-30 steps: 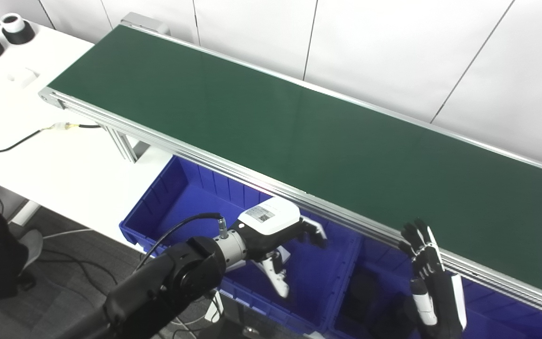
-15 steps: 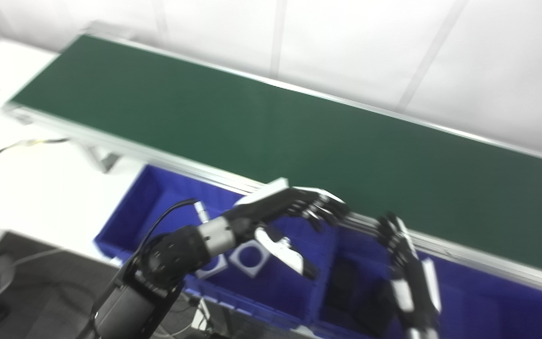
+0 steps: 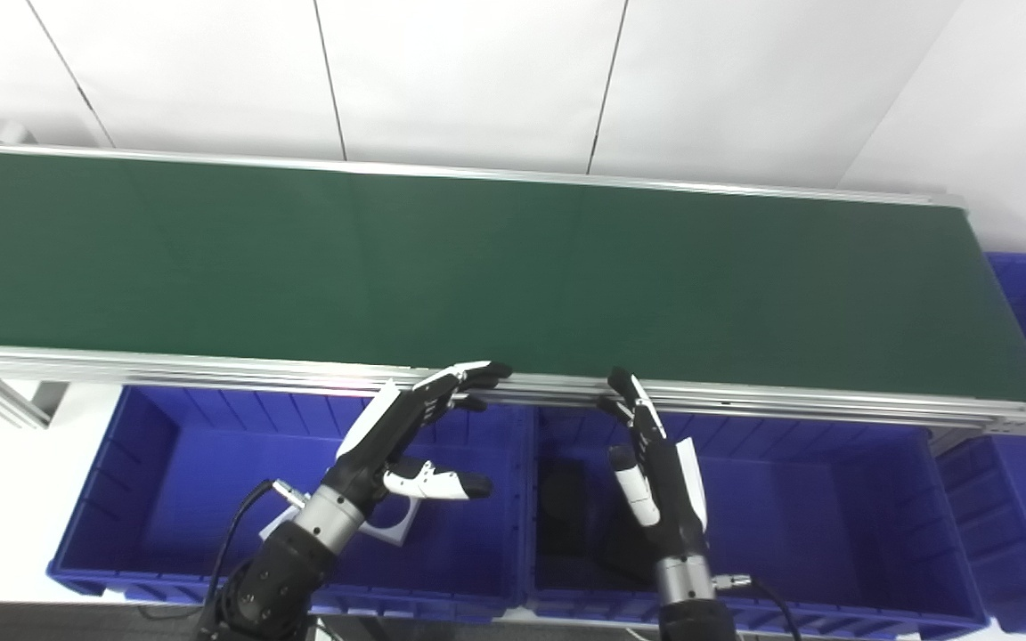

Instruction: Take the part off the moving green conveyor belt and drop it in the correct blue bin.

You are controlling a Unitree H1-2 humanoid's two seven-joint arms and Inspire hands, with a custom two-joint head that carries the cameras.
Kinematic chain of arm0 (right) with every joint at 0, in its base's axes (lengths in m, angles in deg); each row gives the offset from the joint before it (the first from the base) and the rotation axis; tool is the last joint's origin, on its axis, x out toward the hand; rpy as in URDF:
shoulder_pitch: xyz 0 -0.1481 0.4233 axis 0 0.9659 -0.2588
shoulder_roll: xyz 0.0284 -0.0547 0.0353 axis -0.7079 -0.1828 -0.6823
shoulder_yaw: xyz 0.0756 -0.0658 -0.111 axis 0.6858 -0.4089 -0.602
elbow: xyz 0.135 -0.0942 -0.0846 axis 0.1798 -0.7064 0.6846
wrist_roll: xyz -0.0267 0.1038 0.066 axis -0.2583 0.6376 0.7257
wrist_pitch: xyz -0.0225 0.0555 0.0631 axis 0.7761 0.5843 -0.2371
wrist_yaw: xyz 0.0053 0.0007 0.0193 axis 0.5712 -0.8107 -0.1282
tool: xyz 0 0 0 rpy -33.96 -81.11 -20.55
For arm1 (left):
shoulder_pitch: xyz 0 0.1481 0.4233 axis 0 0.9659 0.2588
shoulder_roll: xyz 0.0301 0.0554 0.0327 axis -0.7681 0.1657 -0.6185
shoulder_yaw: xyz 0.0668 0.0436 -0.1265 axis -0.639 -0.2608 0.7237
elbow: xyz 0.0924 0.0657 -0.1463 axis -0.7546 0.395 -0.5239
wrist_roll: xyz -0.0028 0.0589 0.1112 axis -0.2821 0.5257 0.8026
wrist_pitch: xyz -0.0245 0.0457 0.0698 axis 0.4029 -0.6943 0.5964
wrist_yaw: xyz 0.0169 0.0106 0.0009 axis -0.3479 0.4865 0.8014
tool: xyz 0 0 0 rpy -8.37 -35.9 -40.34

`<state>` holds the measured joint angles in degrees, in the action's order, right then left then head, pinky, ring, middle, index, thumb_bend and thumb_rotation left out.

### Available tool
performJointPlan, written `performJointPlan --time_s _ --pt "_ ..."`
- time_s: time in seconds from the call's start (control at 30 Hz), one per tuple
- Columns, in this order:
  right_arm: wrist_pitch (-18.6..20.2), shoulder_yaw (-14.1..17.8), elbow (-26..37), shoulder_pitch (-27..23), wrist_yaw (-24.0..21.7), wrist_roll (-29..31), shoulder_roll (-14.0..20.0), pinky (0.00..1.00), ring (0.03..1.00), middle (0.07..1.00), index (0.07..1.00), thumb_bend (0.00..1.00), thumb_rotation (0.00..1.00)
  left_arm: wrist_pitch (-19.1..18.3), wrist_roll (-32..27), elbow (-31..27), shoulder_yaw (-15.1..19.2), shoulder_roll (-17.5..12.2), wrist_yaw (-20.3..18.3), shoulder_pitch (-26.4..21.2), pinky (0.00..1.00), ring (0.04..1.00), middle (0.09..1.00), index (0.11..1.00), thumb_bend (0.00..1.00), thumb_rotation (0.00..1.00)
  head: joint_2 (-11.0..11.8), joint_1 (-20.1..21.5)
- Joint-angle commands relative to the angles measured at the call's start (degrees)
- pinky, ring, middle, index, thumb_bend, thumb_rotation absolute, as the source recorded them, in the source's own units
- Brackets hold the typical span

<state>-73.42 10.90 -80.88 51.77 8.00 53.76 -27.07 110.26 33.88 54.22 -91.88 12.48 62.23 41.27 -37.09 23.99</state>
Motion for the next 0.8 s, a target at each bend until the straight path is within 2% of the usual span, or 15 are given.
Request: performJointPlan --time_s 0.0,0.1,0.17,0.33,0.63,0.77 --pt "-2.74 -0.79 0.39 -0.84 2.06 -0.18 -0.20 0.99 0.959 0.938 0.930 0.88 1.00 2.28 0.44 0.49 -1.22 0.22 3.36 -1.70 0.77 0.867 0.900 0.833 0.85 0.61 0.28 -0.11" --pt "-2.74 -1.77 0.41 -0.68 3.21 -0.09 -0.05 0.98 0.955 0.933 0.926 0.89 0.99 2.28 1.12 1.69 -3.55 -0.56 6.84 -1.47 0.82 0.897 0.926 0.856 0.84 0.63 0.48 -0.56" --pt "-2.74 -2.26 0.39 -0.60 3.62 0.05 0.09 0.98 0.955 0.933 0.928 0.89 0.99 2.28 2.46 2.84 -5.74 -1.25 10.49 -1.47 0.86 0.922 0.940 0.871 0.84 0.64 0.69 -1.45" --pt "-2.75 -3.76 0.54 -0.33 4.59 -0.12 1.37 0.97 0.944 0.926 0.937 0.88 1.00 2.28 3.06 4.47 -10.21 -2.21 17.85 -1.26 0.94 0.967 0.965 0.888 0.85 0.66 1.73 -5.59" --pt "-2.75 -5.16 1.16 0.25 4.66 1.22 3.10 0.97 0.955 0.923 0.931 0.88 1.00 2.28 6.46 3.73 -18.16 -4.06 29.30 -1.82 0.95 0.983 0.975 0.903 0.89 0.71 2.11 -8.37" --pt "-2.75 -5.73 1.57 0.36 4.80 1.13 3.69 0.97 0.954 0.918 0.935 0.87 1.00 2.28 7.00 2.72 -20.79 -4.85 32.80 -1.96 0.97 0.981 0.972 0.906 0.89 0.72 1.92 -9.50"
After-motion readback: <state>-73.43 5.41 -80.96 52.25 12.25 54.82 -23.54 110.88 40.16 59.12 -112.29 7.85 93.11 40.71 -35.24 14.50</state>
